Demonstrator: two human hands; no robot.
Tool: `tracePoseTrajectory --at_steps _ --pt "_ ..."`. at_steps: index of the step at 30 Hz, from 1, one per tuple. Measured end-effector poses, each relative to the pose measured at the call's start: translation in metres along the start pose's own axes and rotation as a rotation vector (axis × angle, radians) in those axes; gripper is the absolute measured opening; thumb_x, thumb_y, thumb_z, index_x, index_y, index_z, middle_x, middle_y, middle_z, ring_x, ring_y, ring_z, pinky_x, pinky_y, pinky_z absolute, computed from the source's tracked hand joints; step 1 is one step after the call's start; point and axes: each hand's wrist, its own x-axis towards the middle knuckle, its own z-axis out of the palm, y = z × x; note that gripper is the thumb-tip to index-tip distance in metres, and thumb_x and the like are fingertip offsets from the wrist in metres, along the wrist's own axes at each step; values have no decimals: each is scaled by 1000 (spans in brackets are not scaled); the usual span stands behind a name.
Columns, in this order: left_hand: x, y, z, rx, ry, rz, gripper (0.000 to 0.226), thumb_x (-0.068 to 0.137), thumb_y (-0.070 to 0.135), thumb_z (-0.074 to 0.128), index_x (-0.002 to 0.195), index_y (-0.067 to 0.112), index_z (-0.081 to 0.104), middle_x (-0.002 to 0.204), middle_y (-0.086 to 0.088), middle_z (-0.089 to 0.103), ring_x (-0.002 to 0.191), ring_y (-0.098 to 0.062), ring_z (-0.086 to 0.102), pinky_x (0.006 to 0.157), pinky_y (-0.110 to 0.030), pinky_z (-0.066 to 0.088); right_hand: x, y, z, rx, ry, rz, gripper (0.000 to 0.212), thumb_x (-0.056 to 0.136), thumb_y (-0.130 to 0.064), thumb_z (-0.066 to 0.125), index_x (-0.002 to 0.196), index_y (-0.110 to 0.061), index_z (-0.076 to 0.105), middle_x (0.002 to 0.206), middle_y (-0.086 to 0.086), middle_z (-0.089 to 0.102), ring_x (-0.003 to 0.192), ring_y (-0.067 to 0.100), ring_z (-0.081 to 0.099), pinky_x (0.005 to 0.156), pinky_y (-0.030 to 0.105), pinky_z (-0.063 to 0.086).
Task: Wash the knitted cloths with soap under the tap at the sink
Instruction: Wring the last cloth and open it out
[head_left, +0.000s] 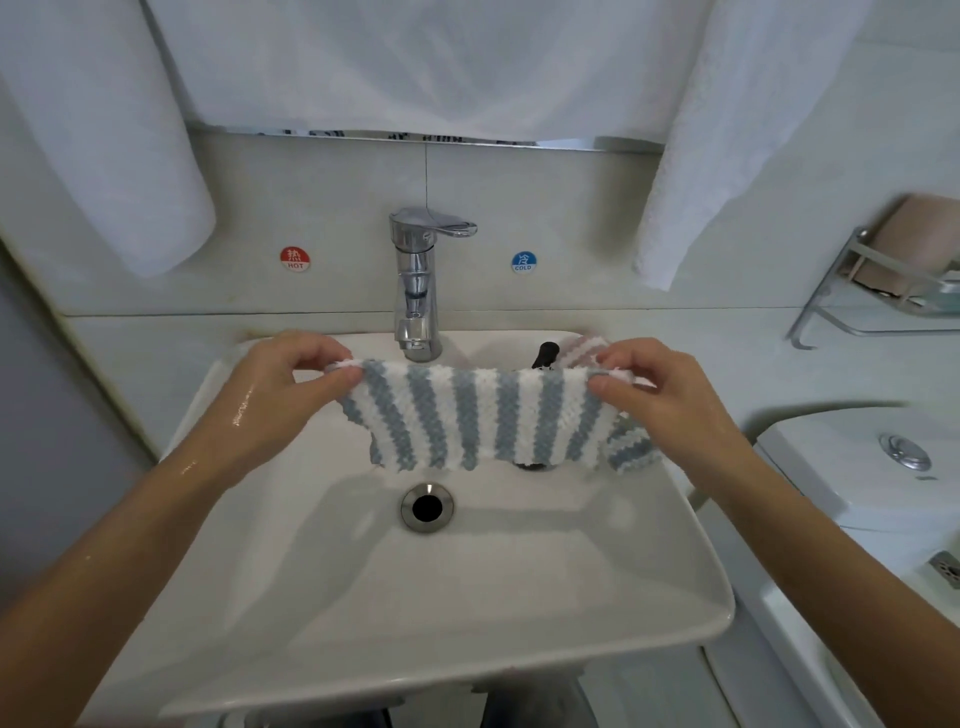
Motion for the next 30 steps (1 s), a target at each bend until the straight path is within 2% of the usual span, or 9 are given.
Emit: tracePoseTrajectory --at_steps 2,4,8,12,15,19,22,27,30 --pt "-1 2 2 -204 -134 -86 11 92 12 60 84 12 68 86 9 70 79 -5 62 78 -16 48 -3 0 -5 188 -92 105 18 90 -7 62 73 -11 58 81 4 59 75 14 56 73 25 44" --pt "-2 3 7 -330 -193 -140 17 95 11 54 83 8 64 71 9 68 69 -5 62 72 -16 53 -6 2 -6 303 -144 195 18 93 -10 57 76 -9 52 78 10 53 74 20 52 68 28 43" --pt "-1 5 20 -254 -204 -187 29 99 18 49 82 2 66 66 -3 68 60 -14 61 56 -20 54 -10 11 -3 240 -73 259 19 95 -20 58 80 -9 54 80 9 63 74 20 61 65 32 48" --pt "-3 9 34 -238 -180 -217 44 102 24 45 81 -11 64 71 -23 64 60 -25 59 53 -24 55 -10 16 -6 287 28 248 17 93 -19 61 78 -13 58 66 -3 68 58 9 62 49 20 47" --pt "-4 12 42 -248 -159 -262 47 103 29 42 78 -3 66 65 -13 65 57 -23 60 53 -28 56 -12 18 -8 327 71 225 17 93 -17 62 77 -10 58 63 -1 67 54 7 62 47 18 47" --pt "-6 14 53 -283 -195 -334 45 103 31 42 87 -4 65 73 -14 63 59 -20 58 48 -24 52 -11 22 -8 334 89 230 16 93 -16 62 79 -8 58 60 -3 66 53 7 62 47 18 48" --pt "-10 20 63 -345 -210 -388 37 102 29 45 85 4 67 70 -5 63 53 -12 58 47 -22 50 -11 27 -4 308 89 234 16 92 -18 63 78 -11 61 67 2 67 59 11 63 54 26 48" --pt "-23 35 88 -400 -219 -341 30 101 25 48 85 7 65 69 -2 66 56 -12 63 48 -23 51 -14 32 19 247 80 203 14 91 -25 65 80 -19 60 76 11 68 68 23 64 63 39 51" --pt "-28 44 104 -387 -215 -279 25 100 23 50 85 7 62 71 -5 65 57 -10 64 48 -24 52 -18 29 35 214 80 132 13 93 -24 63 81 -23 59 64 8 57 58 23 51 53 36 44"
